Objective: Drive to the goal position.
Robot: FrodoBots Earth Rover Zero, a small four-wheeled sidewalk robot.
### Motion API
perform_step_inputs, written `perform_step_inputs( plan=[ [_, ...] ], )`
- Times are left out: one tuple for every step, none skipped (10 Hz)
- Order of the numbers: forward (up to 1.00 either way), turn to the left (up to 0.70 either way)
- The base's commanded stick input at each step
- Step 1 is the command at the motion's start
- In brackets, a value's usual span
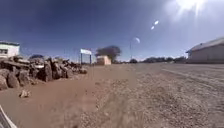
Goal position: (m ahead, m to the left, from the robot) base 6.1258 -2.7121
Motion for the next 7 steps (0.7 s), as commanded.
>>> perform_step_inputs(
  plan=[
    [0.70, 0.00],
    [0.70, 0.00],
    [0.70, 0.00],
    [0.70, 0.00],
    [0.70, -0.35],
    [0.70, -0.35],
    [0.70, -0.35]
  ],
)
